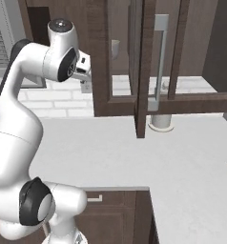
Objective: Gather all objects into one cabinet and sort the glasses and bowls to opposite sides.
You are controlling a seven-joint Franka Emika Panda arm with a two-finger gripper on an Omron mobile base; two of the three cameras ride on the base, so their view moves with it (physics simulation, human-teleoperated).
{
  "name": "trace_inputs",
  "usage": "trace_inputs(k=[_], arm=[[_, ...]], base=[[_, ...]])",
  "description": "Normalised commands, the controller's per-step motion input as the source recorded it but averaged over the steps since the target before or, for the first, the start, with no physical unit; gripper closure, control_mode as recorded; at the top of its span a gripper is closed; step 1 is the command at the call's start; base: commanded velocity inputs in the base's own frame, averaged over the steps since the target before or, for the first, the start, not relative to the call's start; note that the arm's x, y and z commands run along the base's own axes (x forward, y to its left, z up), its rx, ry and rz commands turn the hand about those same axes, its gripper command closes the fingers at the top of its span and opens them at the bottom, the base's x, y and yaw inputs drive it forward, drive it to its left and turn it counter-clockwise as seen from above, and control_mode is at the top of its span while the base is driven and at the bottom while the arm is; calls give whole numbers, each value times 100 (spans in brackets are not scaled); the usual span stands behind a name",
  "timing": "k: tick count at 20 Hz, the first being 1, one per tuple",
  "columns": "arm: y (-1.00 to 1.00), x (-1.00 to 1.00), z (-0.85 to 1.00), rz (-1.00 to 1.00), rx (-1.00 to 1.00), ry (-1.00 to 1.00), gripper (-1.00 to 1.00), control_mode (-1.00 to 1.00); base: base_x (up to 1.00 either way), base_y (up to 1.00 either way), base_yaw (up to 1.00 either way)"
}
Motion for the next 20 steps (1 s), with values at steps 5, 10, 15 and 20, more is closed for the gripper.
trace_inputs(k=[5,10,15,20], arm=[[-2,0,4,0,3,-5,-100,-100],[-1,9,43,-2,11,-24,-100,-100],[0,2,48,-4,1,-31,-100,-100],[0,2,42,-3,0,-27,-100,-100]], base=[[0,0,0],[0,0,0],[0,0,0],[0,0,0]])
